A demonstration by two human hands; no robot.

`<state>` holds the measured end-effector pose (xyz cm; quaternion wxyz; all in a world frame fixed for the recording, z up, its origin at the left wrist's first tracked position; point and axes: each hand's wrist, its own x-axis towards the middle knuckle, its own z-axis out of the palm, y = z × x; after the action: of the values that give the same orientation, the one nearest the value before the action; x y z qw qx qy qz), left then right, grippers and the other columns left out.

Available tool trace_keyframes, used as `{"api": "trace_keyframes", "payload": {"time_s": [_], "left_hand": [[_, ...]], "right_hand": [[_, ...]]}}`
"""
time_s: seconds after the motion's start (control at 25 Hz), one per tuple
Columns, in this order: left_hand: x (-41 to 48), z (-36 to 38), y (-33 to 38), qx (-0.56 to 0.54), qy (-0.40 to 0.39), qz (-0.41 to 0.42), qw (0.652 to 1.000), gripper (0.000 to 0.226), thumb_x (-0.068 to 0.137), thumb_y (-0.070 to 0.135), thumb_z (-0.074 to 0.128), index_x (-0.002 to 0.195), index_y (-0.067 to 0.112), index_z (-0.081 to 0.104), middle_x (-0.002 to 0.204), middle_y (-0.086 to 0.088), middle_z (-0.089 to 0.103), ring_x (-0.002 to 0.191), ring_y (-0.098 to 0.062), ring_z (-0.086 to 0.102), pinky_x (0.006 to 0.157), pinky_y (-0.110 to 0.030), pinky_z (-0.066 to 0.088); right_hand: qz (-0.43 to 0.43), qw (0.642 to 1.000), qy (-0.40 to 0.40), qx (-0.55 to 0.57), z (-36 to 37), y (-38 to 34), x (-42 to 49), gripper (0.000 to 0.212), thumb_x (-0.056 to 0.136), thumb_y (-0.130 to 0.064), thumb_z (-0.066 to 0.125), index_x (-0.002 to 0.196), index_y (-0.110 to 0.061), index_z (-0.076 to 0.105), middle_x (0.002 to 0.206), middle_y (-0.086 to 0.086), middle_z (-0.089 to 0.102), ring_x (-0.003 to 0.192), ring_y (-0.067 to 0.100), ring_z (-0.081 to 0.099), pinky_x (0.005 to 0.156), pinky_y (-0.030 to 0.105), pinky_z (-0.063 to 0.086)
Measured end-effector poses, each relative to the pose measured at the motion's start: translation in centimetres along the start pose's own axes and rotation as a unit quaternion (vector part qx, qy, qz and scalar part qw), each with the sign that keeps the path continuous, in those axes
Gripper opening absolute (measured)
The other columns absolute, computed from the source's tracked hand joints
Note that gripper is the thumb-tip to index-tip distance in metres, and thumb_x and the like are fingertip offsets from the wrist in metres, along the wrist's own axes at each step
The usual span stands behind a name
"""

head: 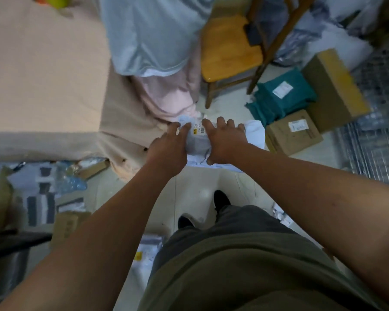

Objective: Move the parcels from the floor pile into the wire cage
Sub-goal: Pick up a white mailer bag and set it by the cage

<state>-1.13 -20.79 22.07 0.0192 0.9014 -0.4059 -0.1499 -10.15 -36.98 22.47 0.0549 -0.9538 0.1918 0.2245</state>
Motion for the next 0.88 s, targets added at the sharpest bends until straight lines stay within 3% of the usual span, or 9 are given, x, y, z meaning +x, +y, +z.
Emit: {"api": "trace_keyframes", "payload": {"time_s": [0.24,0.4,0.6,0.88], "left_hand": [[5.2,-1.8,5.3,0.056,-0.012,0.148,0.987,0.081,0.089,0.018,0.059,0.159,0.028,0.022,0.156,-0.003,0.032,0.107,-0.033,0.063,0.078,-0.041,0.050],[8.2,-2.0,11.4,0.082,-0.024,0.237,0.968,0.084,0.089,0.019,0.059,0.160,0.028,0.017,0.158,-0.004,0.030,0.099,-0.033,0.065,0.079,-0.043,0.054],[12.6,-1.3,20.6,0.117,-0.004,0.298,0.947,0.082,0.091,0.024,0.059,0.160,0.029,0.014,0.157,-0.003,0.029,0.097,-0.032,0.066,0.071,-0.037,0.043],[16.5,-0.7,31.8,0.165,-0.034,0.354,0.920,0.081,0.094,0.026,0.061,0.158,0.028,0.012,0.156,-0.008,0.030,0.103,-0.033,0.065,0.078,-0.042,0.051]], "right_hand": [[0.133,0.988,0.031,0.074,0.4,5.9,-2.9,0.113,0.066,-0.057,0.079,0.155,-0.028,0.016,0.145,0.015,0.039,0.132,0.040,0.042,0.106,0.059,0.035],[0.221,0.967,0.036,0.119,1.7,11.4,-5.6,0.113,0.067,-0.060,0.077,0.156,-0.029,0.015,0.148,0.016,0.037,0.135,0.040,0.039,0.108,0.059,0.033],[0.298,0.942,0.026,0.153,3.9,18.5,-8.3,0.112,0.067,-0.060,0.076,0.156,-0.029,0.016,0.147,0.016,0.036,0.133,0.040,0.039,0.105,0.057,0.035],[0.369,0.907,0.029,0.200,6.1,27.1,-11.0,0.110,0.066,-0.060,0.075,0.155,-0.029,0.017,0.142,0.015,0.040,0.126,0.038,0.044,0.102,0.057,0.038]]}}
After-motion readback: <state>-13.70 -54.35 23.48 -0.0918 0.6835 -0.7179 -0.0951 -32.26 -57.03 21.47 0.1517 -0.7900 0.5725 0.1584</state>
